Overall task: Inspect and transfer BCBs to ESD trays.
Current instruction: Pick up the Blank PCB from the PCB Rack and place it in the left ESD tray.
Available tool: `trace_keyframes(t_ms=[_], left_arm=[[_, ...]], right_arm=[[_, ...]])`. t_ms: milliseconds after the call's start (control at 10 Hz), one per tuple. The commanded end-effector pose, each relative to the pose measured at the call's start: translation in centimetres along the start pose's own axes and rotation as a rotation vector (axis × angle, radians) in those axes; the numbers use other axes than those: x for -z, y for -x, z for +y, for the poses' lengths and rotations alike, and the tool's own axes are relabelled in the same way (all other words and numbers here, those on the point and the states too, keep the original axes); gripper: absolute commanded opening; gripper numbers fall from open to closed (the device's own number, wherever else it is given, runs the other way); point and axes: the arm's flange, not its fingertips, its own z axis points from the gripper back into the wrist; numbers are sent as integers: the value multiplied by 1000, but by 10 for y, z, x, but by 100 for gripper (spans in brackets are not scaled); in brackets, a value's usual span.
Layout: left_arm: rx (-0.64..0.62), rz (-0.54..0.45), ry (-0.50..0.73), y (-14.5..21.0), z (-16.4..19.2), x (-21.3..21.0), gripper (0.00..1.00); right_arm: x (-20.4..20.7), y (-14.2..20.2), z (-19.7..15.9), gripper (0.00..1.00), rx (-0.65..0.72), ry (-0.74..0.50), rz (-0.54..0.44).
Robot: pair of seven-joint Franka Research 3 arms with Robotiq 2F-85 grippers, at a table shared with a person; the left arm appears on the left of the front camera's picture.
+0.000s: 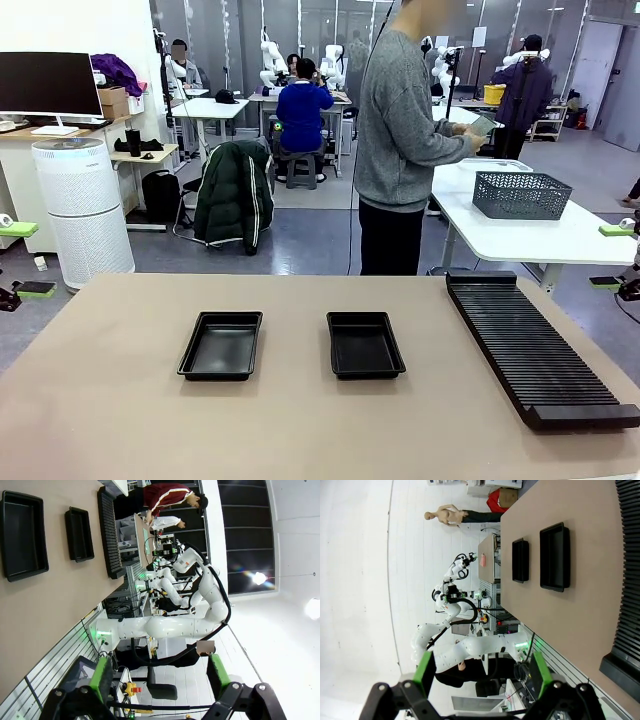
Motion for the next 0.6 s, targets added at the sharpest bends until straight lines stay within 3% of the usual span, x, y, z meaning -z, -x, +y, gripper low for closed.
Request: trace_keyframes(t_ms=[0,500], left_arm=[[1,1,-3,1,-1,-1,100],[1,1,-3,1,-1,-1,100]], right_arm=[[1,1,1,100,-9,-1,1],[1,1,1,100,-9,-1,1]])
